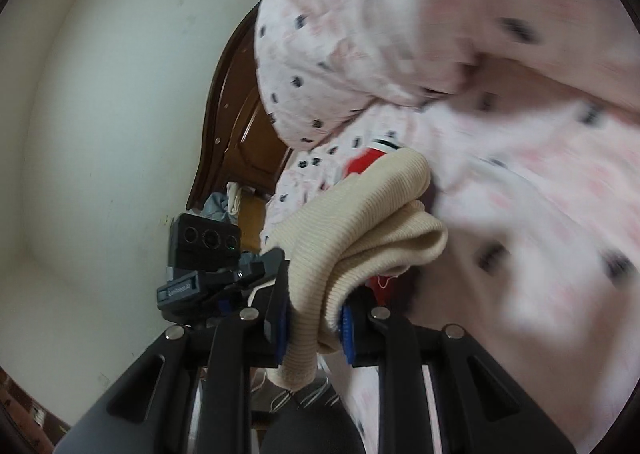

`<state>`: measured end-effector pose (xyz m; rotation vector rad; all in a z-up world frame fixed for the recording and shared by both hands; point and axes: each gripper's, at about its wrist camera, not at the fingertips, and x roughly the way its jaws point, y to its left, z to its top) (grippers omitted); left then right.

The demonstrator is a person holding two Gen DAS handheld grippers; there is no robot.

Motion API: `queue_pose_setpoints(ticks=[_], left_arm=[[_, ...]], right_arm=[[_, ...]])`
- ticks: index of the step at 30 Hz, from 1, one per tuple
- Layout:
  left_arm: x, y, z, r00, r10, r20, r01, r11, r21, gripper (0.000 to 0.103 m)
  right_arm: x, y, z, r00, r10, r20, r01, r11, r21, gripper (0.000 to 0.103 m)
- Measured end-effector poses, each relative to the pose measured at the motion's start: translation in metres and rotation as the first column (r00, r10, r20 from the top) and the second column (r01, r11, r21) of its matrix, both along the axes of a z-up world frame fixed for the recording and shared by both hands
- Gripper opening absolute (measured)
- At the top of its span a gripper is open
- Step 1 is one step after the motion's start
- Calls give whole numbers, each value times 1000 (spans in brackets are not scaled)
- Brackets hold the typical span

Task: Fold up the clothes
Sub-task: 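Lift the folded beige bundle with the right gripper toward the red jersey, then lower the beige bundle onto the red jersey and open the right gripper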

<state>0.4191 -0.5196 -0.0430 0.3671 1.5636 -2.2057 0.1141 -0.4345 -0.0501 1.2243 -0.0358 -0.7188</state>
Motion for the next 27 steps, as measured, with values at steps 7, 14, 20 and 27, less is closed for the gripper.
queue_pose_setpoints(ticks=[7, 14, 20, 27], left_arm=[[63, -39, -5, 993, 105, 54, -102, 994, -49, 13], [71, -32, -78, 989, 77, 123, -84, 995, 54, 13], [76, -14, -101, 992, 76, 102, -84, 994, 77, 13], [88, -3, -91, 987, 118, 111, -127, 989, 81, 19]], right_arm=[[76, -81, 17, 997, 72, -18, -73, 996, -44, 21], [120, -96, -42, 981, 127, -149, -113, 989, 98, 21], [128, -76, -75, 963, 146, -225, -116, 983, 142, 23], [126, -73, -70, 957, 134, -257, -100, 985, 141, 33]])
